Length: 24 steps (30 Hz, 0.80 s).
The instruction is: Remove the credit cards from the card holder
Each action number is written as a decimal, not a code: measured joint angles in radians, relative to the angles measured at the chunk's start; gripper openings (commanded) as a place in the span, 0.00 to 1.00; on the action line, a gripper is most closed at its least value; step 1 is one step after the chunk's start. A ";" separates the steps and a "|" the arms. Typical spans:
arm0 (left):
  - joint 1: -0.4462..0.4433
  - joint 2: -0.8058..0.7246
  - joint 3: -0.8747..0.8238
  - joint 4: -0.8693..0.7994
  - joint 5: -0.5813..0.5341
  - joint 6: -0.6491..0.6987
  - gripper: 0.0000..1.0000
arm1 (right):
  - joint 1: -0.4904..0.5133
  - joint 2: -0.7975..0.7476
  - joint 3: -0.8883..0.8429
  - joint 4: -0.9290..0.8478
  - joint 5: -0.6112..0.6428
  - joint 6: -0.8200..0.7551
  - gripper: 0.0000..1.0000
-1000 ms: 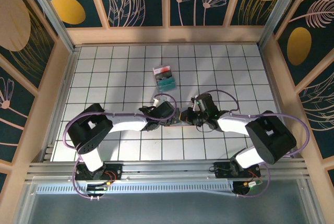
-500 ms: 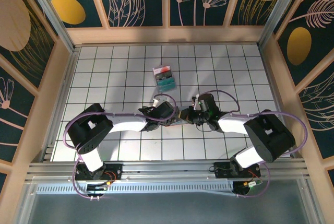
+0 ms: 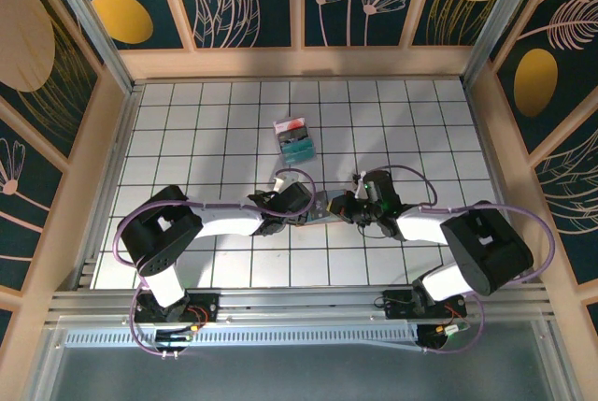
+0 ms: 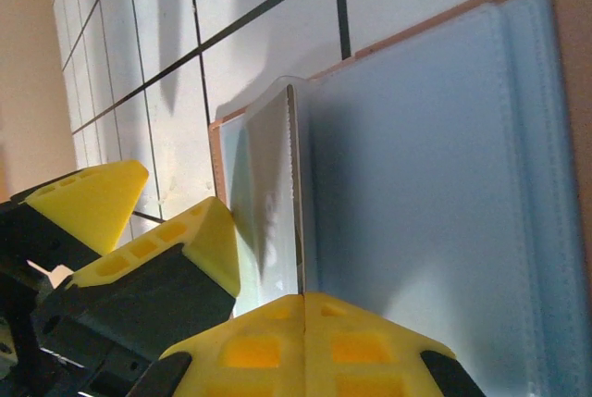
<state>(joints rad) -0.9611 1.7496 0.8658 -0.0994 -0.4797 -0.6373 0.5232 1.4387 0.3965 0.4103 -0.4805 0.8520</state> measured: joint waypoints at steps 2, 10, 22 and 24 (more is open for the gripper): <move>0.000 0.000 0.000 0.000 0.000 0.000 0.99 | 0.000 -0.003 0.000 0.000 0.000 0.000 0.06; 0.000 0.000 -0.001 0.001 -0.001 0.000 0.99 | -0.002 -0.009 0.000 -0.017 0.009 0.000 0.05; 0.000 0.000 0.032 -0.037 0.004 0.023 0.99 | -0.006 -0.027 0.000 -0.054 0.038 -0.004 0.06; 0.000 0.000 0.046 -0.037 0.011 0.027 0.99 | -0.006 -0.027 0.000 -0.051 0.038 -0.004 0.06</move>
<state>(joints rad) -0.9611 1.7493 0.9119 -0.1360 -0.4686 -0.6098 0.5175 1.4120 0.3962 0.3595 -0.4427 0.8482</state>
